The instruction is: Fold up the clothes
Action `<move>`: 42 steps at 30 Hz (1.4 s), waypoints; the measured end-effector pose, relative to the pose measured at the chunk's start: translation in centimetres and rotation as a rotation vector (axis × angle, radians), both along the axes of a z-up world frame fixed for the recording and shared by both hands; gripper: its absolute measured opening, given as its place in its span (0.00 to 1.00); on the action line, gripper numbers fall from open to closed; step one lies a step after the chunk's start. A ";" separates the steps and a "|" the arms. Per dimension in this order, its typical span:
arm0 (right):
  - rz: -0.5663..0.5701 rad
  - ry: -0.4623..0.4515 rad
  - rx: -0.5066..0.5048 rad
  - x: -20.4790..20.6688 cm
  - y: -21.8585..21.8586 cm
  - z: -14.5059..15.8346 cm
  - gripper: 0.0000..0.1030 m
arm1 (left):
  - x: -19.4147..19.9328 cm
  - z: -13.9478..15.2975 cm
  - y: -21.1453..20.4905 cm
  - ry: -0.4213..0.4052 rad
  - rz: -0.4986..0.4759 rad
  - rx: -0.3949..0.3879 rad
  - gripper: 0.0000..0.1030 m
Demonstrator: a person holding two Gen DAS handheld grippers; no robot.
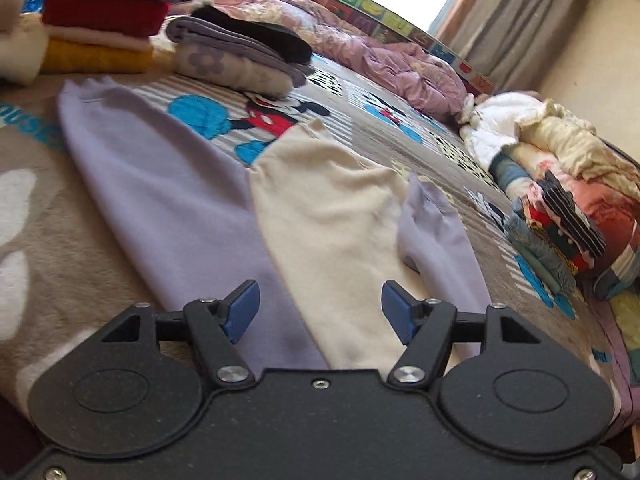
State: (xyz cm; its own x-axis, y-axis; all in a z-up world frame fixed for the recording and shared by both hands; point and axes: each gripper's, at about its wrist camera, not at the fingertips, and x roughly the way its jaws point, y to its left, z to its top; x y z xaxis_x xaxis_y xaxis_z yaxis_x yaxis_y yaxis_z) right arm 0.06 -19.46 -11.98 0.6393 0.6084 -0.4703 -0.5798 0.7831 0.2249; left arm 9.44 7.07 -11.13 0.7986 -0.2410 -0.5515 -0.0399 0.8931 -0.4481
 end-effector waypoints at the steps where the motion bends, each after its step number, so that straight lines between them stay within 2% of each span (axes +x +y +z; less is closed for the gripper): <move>1: -0.047 0.017 0.031 -0.1 -0.5 0.1 0.61 | -0.5 0.3 0.6 -0.005 0.030 -0.008 0.65; 4: -0.192 0.062 0.114 -0.4 -1.9 0.2 0.61 | -2.2 1.0 2.2 -0.017 0.114 -0.034 0.66; 6: -0.307 0.075 0.136 -0.3 -3.1 0.0 0.61 | -3.0 1.1 2.7 -0.013 0.128 -0.048 0.68; 8: -0.401 0.129 0.185 0.3 -4.4 -0.7 0.63 | -3.6 1.0 3.2 0.001 0.140 -0.067 0.68; 10: -0.470 0.205 0.260 1.4 -5.8 -2.0 0.63 | -3.9 0.3 3.7 0.027 0.135 -0.086 0.68; 12: -0.510 0.242 0.327 2.0 -6.6 -2.9 0.62 | -4.1 -0.2 4.0 0.049 0.137 -0.101 0.68; 15: -0.544 0.197 0.267 2.0 -5.7 -2.2 0.63 | -4.1 -0.6 4.8 0.072 0.152 -0.129 0.68; 19: -0.528 0.053 0.153 1.6 -3.7 -0.3 0.63 | -3.9 -1.2 7.3 0.101 0.208 -0.194 0.68; 22: -0.445 -0.074 0.070 1.0 -1.5 1.2 0.63 | -3.5 -1.9 9.7 0.119 0.261 -0.262 0.68; 25: -0.349 -0.145 -0.011 0.7 1.1 1.5 0.62 | -2.6 -2.7 12.2 0.119 0.288 -0.364 0.68; 28: -0.291 -0.152 -0.045 0.5 2.6 1.2 0.62 | -1.1 -2.6 14.2 0.074 0.299 -0.375 0.68; 33: -0.193 -0.165 -0.100 0.2 5.3 0.7 0.62 | 1.9 -4.2 17.4 0.013 0.302 -0.482 0.66; 36: -0.141 -0.173 -0.127 0.0 6.7 0.4 0.62 | 3.6 -4.1 18.2 -0.021 0.290 -0.486 0.66; 39: -0.142 -0.169 -0.113 0.1 6.6 0.6 0.62 | 5.2 -4.5 19.0 -0.028 0.299 -0.505 0.55; 42: -0.156 -0.156 -0.107 0.3 6.2 0.5 0.62 | 6.4 -4.9 19.9 -0.034 0.306 -0.549 0.48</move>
